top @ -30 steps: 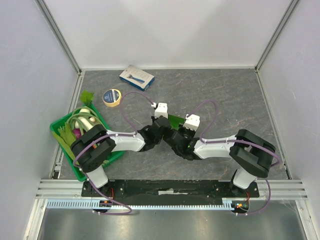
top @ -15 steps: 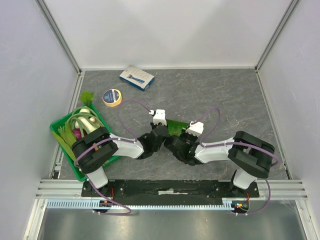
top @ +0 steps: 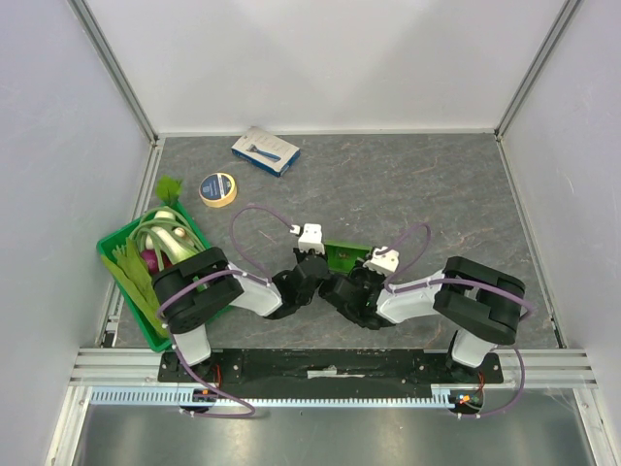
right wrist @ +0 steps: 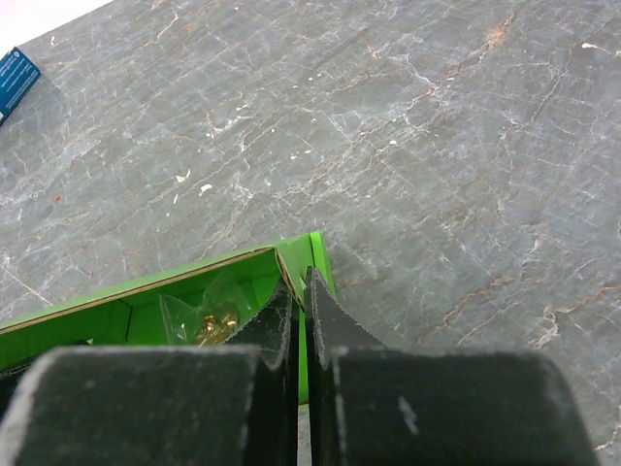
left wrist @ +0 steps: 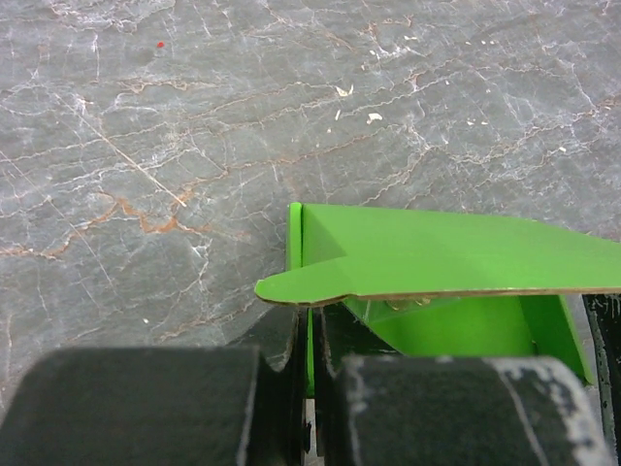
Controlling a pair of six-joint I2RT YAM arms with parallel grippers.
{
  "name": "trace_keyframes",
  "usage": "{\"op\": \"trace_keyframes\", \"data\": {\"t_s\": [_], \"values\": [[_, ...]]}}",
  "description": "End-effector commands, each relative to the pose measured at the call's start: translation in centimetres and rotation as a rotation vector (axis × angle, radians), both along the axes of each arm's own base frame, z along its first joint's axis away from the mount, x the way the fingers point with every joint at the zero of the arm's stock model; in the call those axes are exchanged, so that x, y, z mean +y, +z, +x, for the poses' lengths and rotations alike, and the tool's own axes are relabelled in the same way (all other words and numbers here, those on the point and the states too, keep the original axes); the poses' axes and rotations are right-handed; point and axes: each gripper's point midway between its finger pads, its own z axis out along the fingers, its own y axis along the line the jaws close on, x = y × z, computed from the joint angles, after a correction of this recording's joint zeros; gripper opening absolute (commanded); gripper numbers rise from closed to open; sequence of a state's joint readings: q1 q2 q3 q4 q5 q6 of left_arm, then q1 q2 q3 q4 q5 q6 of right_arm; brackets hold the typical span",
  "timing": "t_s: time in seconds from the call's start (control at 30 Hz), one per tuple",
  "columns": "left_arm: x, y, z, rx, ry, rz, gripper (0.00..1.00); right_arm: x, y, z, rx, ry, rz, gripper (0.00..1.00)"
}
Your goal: Fold the paper box
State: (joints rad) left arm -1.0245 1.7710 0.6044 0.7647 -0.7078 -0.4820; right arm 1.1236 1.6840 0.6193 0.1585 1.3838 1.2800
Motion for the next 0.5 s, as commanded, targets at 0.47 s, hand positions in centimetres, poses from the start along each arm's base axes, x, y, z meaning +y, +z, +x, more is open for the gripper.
{"op": "trace_keyframes", "data": {"t_s": [0.47], "values": [[5.8, -4.6, -2.0, -0.007, 0.199, 0.203, 0.02, -3.6, -1.9, -4.4, 0.263, 0.178, -0.275, 0.33]]}}
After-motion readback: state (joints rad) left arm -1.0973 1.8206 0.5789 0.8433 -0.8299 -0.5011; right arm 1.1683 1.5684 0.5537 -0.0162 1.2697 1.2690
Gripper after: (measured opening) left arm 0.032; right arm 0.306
